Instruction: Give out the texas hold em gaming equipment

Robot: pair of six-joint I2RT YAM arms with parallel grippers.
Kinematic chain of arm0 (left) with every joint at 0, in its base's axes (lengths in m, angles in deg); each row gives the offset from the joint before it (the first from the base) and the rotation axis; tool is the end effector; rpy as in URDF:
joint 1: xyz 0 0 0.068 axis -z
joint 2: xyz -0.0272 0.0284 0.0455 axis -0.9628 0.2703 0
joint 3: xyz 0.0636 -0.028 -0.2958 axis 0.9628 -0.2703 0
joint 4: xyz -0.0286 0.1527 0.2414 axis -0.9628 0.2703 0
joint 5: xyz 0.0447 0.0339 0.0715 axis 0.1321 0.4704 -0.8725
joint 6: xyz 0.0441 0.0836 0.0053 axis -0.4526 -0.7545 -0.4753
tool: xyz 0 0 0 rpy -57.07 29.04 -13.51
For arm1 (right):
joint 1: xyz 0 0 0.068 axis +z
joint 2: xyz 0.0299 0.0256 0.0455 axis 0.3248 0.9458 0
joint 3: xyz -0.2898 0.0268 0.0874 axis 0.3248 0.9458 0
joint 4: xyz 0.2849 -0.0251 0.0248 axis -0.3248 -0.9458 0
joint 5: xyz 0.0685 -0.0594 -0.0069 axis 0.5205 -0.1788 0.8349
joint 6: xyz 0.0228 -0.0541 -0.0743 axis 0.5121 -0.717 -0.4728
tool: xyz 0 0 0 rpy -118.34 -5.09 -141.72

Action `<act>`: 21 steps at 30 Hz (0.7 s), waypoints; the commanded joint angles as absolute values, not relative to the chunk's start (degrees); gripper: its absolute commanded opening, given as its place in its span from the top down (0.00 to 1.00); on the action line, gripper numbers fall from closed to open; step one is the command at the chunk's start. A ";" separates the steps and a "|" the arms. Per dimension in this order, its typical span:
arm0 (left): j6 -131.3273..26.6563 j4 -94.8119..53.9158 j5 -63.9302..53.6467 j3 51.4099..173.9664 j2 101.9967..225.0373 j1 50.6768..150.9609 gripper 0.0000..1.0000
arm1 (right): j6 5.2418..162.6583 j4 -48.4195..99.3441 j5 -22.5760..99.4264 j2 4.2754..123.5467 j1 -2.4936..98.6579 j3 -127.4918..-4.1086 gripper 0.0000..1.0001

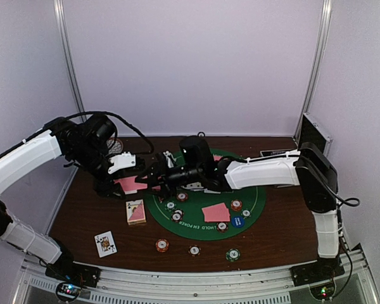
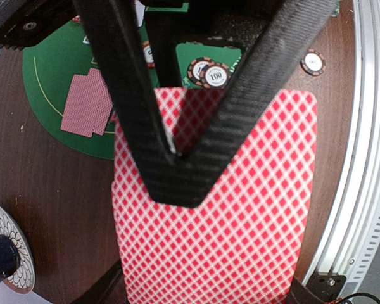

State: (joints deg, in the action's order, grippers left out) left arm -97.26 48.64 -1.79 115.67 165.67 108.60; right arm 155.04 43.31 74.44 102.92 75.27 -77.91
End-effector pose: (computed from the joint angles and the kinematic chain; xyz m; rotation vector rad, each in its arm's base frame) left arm 0.2268 -0.1755 0.3033 1.5842 2.2732 -0.2858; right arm 0.2623 0.5002 0.2393 0.2557 -2.3302 -1.9308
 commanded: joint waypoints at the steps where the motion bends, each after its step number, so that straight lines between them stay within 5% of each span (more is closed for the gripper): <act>1: -97.56 47.02 -1.22 117.61 164.70 108.51 0.78 | 153.72 40.05 76.17 99.93 74.81 -80.36 0.56; 13: -97.47 47.54 -1.70 118.04 165.26 108.51 0.78 | 155.25 40.66 77.43 97.70 74.33 -79.55 1.00; 21: -97.44 47.49 -1.74 117.51 165.60 108.51 0.79 | 155.31 40.78 77.54 95.20 73.59 -76.45 1.00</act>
State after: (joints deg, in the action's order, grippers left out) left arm -97.24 48.75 -1.83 116.02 165.67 108.60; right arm 155.35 40.58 76.45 99.64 74.40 -78.52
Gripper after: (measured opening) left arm 0.652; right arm 0.019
